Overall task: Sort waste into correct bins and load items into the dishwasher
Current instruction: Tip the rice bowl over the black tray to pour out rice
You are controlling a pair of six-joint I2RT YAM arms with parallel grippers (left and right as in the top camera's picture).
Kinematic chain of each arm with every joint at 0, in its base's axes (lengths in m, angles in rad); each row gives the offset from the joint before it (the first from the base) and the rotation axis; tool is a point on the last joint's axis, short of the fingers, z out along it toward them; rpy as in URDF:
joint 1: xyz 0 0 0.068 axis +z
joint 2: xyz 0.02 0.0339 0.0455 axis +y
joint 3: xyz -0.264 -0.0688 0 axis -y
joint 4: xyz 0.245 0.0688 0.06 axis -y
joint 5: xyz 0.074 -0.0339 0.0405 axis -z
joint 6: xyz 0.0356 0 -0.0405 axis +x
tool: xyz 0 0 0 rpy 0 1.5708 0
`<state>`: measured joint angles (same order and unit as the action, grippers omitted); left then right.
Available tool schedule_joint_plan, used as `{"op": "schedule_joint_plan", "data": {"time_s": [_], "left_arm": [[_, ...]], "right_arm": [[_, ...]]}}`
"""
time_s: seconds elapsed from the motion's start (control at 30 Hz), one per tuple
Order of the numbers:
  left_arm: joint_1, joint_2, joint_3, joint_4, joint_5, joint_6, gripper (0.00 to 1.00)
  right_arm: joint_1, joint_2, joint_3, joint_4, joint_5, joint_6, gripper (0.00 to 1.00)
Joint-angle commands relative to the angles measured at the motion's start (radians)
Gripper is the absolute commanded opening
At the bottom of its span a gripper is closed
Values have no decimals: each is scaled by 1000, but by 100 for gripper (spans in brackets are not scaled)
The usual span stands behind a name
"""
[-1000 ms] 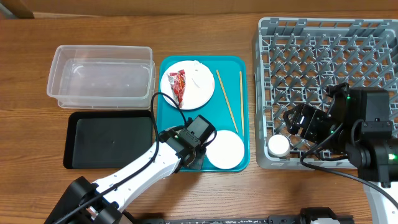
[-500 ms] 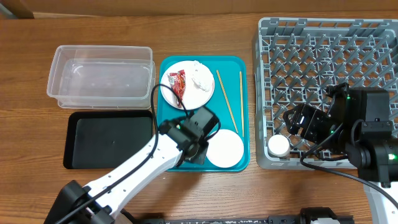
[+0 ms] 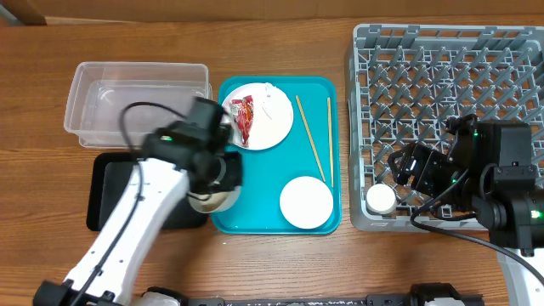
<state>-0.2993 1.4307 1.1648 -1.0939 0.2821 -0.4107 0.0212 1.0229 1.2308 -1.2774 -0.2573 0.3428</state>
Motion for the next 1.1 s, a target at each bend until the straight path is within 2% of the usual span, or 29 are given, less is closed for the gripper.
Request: {"op": "schedule_joint_plan", "data": {"time_s": [0.0, 0.03, 0.17, 0.33, 0.4, 0.53, 0.63, 0.73, 1.0, 1.07], "left_arm": [[130, -41, 16, -23, 223, 112, 4], [212, -39, 11, -29, 319, 166, 4], [406, -38, -27, -34, 556, 283, 4], [632, -29, -127, -34, 710, 399, 4], [713, -12, -167, -26, 808, 481, 4], [826, 58, -240, -21, 1051, 621, 4], [866, 125, -267, -29, 1210, 680, 4], [870, 169, -269, -40, 1260, 688, 4], [869, 198, -269, -55, 1258, 674, 4], [871, 198, -269, -5, 1233, 675, 4]], "right_arm": [[-2, -11, 26, 1, 14, -2, 90], [-2, -11, 26, 0, 14, -2, 90], [-2, -11, 26, 1, 13, -2, 90], [-2, -11, 26, 0, 13, -2, 90], [-2, -11, 26, 2, 13, -2, 90], [-2, -11, 26, 2, 13, -2, 90], [-2, -11, 26, 2, 13, -2, 90], [-2, -11, 26, 1, 13, -2, 90], [-2, -11, 26, 1, 13, -2, 90], [-2, -11, 26, 1, 13, -2, 91]]}}
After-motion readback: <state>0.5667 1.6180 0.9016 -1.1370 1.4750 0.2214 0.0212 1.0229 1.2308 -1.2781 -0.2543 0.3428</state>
